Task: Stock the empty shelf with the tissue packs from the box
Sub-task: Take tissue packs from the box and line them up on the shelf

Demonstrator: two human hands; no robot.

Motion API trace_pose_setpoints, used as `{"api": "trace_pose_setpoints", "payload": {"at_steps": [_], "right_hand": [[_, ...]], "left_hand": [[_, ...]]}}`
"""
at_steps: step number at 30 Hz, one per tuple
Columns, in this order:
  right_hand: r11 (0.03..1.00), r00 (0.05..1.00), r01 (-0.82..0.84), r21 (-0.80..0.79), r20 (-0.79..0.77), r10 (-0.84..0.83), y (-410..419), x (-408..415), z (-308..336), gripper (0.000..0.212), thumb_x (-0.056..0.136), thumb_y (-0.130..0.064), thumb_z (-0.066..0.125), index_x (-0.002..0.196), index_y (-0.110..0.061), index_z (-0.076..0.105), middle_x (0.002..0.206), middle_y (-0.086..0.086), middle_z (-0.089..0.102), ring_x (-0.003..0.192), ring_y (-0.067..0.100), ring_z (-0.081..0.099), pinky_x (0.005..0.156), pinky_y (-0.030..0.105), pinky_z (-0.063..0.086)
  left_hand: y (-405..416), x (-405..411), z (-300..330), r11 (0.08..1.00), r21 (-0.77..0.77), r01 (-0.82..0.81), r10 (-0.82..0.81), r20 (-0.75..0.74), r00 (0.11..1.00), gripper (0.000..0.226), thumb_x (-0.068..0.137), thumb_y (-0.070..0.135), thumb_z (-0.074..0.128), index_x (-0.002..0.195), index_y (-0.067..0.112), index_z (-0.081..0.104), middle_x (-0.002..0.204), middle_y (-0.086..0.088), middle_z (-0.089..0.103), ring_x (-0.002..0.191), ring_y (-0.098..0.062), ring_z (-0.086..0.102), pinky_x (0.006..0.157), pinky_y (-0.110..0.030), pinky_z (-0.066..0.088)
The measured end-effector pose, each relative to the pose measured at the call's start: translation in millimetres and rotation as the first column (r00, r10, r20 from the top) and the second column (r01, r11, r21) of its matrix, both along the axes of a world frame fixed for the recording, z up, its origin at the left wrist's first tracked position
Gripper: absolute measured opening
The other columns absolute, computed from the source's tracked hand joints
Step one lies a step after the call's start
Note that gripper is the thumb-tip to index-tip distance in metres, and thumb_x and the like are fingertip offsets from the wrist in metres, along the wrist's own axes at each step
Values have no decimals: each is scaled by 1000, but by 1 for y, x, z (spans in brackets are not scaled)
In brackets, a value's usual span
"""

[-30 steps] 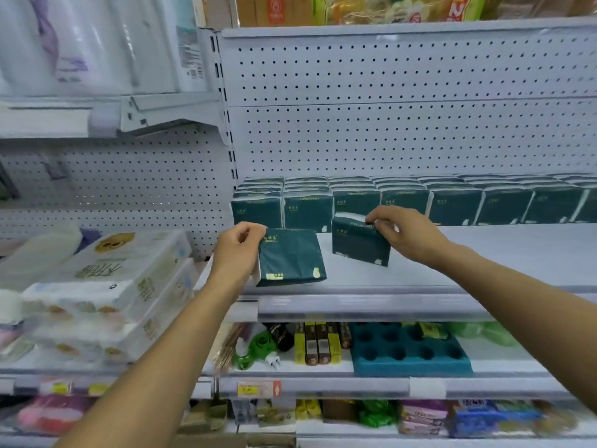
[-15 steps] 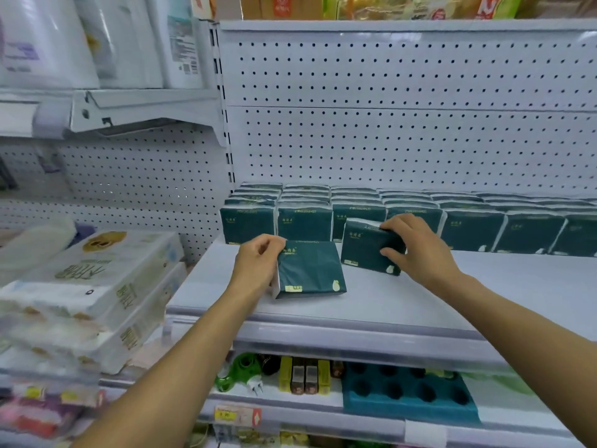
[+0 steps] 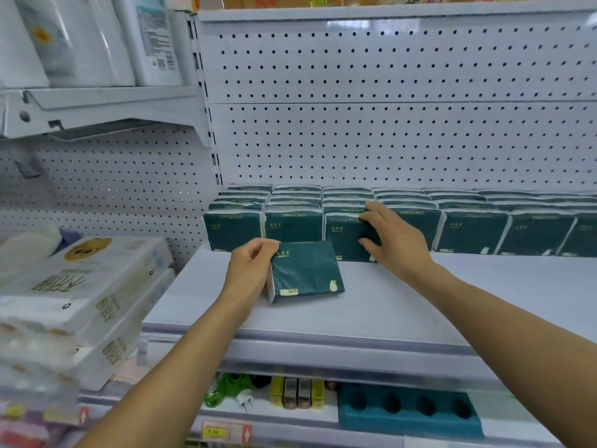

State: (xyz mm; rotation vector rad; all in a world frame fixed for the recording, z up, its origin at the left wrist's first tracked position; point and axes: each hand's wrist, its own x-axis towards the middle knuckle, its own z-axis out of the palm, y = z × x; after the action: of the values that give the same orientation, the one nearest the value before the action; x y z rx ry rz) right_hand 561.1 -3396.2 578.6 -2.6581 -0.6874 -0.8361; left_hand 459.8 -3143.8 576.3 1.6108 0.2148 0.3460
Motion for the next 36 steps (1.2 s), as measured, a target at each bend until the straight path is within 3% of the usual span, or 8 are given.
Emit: {"api": "trace_pose_setpoints", "payload": {"at_steps": [7,11,16,21,23,27,32,36], "right_hand": [[993,1000,19,114,11,-21,5,-1,-2,46,87,-28,70,130,-17,55,152,-2,38,137,20,40,95,41,49],[943,973,-227,242,87,213,12,-35,11,55,82,-50,69,128,-22,59,142,-5,51,133,13,42,108,38,38],[948,866,-300,103,-388,316,2,-74,26,83,64,-66,76,137,-47,42,133,-27,48,120,-2,46,100,29,41],[979,923,-198,53,-325,204,-45,-74,23,66,71,-51,79,131,-45,50,106,-18,51,101,2,46,85,28,46],[991,955,-133,20,-265,133,-70,-69,22,65,74,-46,79,132,-43,50,106,-15,50,101,7,45,82,27,46],[1000,985,-11,17,-170,14,-111,-52,14,62,77,-36,79,133,-35,53,116,-8,52,111,13,44,80,31,49],[1000,1000,12,14,21,-13,-113,-27,-1,60,74,-26,83,129,-21,60,130,5,56,118,27,51,92,45,49],[1000,995,13,1,97,-13,-103,-6,-8,60,75,-24,81,130,-16,59,138,7,51,124,30,49,97,44,45]], "left_hand": [[-5,-1,4,1000,0,12,-12,-23,1000,19,97,27,54,95,19,72,87,1,72,75,-10,66,66,-27,51],[-15,-3,10,994,18,109,-109,-9,994,19,97,21,53,97,17,72,86,3,71,70,-3,65,64,-27,53],[-42,-1,18,942,138,306,-309,0,951,18,98,18,54,98,19,72,94,-3,72,84,-13,66,76,-44,57],[-73,10,14,863,360,354,-406,76,911,18,100,25,53,114,26,64,112,3,64,102,-9,60,84,-20,55],[-79,22,7,767,633,109,-311,217,925,28,98,30,56,126,30,58,125,10,55,115,-6,49,95,-12,39],[-82,53,2,418,879,-228,-285,365,886,59,90,34,65,144,25,43,148,4,42,137,-17,34,120,-45,17],[-84,83,1,-59,982,-180,-207,164,965,92,90,63,52,157,26,0,165,4,1,152,-18,-4,118,-51,-14],[-86,92,0,-141,977,-160,-150,139,979,93,90,64,50,156,27,-5,165,5,-1,152,-17,-4,116,-54,-16]]}}
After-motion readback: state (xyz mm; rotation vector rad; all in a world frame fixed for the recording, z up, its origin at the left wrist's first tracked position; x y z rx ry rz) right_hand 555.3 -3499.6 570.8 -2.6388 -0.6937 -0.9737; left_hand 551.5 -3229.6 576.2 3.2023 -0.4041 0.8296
